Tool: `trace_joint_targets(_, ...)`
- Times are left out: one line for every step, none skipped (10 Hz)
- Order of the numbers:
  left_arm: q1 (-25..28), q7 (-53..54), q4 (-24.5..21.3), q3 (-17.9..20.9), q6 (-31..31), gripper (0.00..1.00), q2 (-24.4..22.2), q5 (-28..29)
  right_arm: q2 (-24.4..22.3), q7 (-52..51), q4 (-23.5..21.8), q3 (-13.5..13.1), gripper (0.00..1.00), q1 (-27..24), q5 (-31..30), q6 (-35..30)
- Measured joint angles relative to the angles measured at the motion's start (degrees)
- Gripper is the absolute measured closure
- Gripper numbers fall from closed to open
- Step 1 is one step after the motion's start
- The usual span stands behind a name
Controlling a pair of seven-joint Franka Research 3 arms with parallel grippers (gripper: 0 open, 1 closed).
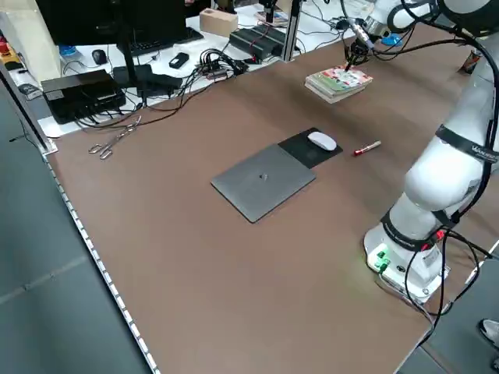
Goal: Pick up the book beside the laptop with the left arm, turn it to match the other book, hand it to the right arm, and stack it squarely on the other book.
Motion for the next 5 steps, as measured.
trace_joint_targets(0.00, 0.00, 0.00, 0.00, 0.00, 0.00, 0.04, 0.00, 0.12, 0.00, -0.07, 0.02, 0.98, 0.02, 0.00, 0.36)
trace_joint_targets(0.01, 0.00, 0.00, 0.00, 0.00, 0.00, 0.05, 0.00, 0.26, 0.00, -0.08, 0.04, 0.98, 0.03, 0.00, 0.51)
trace_joint_targets(0.03, 0.00, 0.00, 0.01, 0.00, 0.00, 0.06, 0.00, 0.30, 0.00, -0.09, 0.06, 0.98, 0.03, 0.00, 0.52)
trace_joint_targets(0.02, 0.00, 0.00, 0.01, 0.00, 0.00, 0.07, 0.00, 0.34, 0.00, -0.09, 0.06, 0.98, 0.03, 0.00, 0.52)
trace_joint_targets(0.03, 0.00, 0.00, 0.03, 0.00, 0.00, 0.08, 0.00, 0.36, 0.00, -0.09, 0.07, 0.98, 0.05, 0.00, 0.52)
